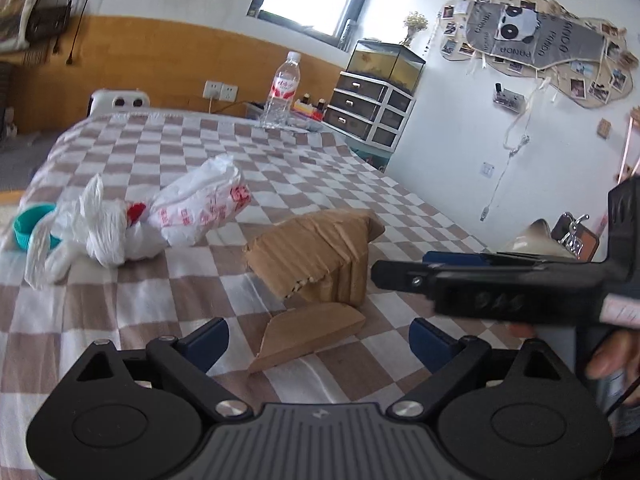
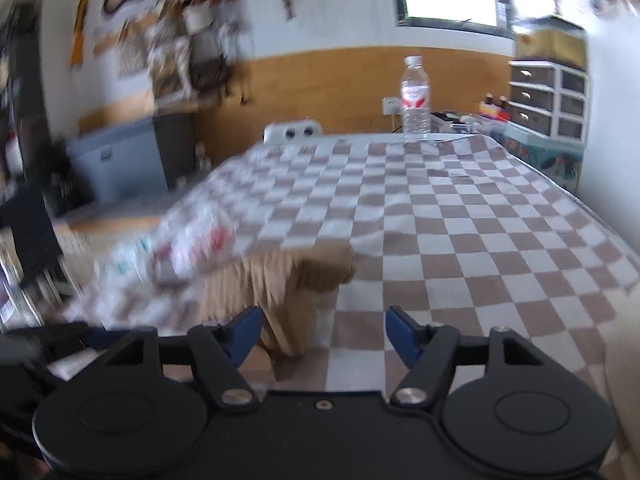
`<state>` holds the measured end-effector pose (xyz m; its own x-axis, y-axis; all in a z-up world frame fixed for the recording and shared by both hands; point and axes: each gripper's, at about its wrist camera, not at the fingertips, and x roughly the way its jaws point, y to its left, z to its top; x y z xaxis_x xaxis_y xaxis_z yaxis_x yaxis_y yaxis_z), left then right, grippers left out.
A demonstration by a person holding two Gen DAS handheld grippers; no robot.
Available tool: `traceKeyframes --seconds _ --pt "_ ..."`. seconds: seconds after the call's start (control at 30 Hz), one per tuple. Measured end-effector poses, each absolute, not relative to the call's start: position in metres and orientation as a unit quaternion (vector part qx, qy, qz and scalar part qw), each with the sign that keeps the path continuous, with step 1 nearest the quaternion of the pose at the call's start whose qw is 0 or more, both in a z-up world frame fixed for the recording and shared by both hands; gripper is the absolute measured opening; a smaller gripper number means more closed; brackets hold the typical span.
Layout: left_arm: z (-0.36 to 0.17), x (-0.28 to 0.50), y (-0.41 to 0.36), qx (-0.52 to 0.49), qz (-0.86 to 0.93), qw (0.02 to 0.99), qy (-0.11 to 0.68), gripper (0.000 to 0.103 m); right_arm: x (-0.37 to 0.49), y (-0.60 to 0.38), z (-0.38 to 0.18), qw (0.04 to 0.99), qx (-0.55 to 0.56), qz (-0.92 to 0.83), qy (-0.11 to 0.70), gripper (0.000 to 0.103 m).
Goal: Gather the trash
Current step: 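Grasp the brown cardboard piece with the right gripper while the left grasps the thin cardboard strip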
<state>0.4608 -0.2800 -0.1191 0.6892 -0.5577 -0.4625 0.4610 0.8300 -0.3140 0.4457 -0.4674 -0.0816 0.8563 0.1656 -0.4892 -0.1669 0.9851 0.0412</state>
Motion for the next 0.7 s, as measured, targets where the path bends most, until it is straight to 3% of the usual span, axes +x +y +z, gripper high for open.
traceKeyframes --seconds 0.3,0.47,0.57,0.67,0.7 --pt "-0.118 0.459 -0.282 -0.084 -0.284 0.914 0.278 0.094 0.462 -0.453 -0.089 0.956 -0.013 0.129 0.263 0.067" --pt "-0.115 0.452 -0.291 -0.052 -0.306 0.913 0.264 0.094 0.473 -0.446 -0.097 0.95 -0.015 0.149 0.273 0.06" --pt "-0.116 0.451 -0.294 -0.046 -0.305 0.914 0.264 0.094 0.475 -0.442 -0.098 0.952 -0.02 0.149 0.268 0.047" --pt "-0.117 0.453 -0.292 -0.053 -0.298 0.914 0.27 0.094 0.474 -0.443 -0.097 0.954 -0.03 0.138 0.266 0.015" --pt "-0.118 0.454 -0.292 -0.056 -0.294 0.914 0.274 0.094 0.472 -0.445 -0.096 0.955 -0.03 0.132 0.264 0.015"
